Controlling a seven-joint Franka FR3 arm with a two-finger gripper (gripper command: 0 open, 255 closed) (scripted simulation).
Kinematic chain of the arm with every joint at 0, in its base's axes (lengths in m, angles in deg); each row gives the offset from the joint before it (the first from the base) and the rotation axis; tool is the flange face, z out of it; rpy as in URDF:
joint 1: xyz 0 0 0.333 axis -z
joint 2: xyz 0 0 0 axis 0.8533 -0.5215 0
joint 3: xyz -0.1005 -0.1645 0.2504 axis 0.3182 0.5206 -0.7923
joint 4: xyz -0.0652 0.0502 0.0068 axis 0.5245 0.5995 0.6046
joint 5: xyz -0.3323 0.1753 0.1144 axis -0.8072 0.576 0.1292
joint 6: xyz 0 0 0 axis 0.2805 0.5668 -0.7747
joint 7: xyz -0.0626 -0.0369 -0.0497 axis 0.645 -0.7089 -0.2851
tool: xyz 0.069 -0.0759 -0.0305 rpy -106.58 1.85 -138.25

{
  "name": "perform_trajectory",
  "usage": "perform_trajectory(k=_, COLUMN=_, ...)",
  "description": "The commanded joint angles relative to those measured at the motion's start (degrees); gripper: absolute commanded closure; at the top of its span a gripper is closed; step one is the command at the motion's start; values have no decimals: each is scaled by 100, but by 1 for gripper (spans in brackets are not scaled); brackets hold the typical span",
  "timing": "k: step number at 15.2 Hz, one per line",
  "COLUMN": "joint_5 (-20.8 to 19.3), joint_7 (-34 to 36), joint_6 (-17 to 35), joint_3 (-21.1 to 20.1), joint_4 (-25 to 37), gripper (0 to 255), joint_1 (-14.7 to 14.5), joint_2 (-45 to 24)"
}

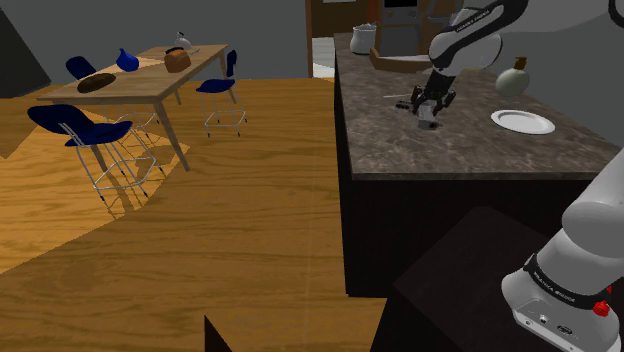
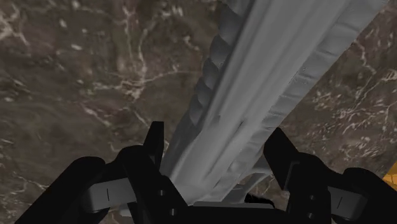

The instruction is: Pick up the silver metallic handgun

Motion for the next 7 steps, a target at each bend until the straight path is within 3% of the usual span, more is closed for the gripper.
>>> perform_trajectory(k=1, joint_5=-41, joint_7=29, joint_6=-149, joint_3=11, joint_4=73, gripper=255, joint_1=3, joint_2=83)
perform_trajectory(k=7, joint_5=-116, joint_7=101, joint_6=-445, joint_3=20, joint_4=242, gripper=255, joint_1=0, joint_2=217)
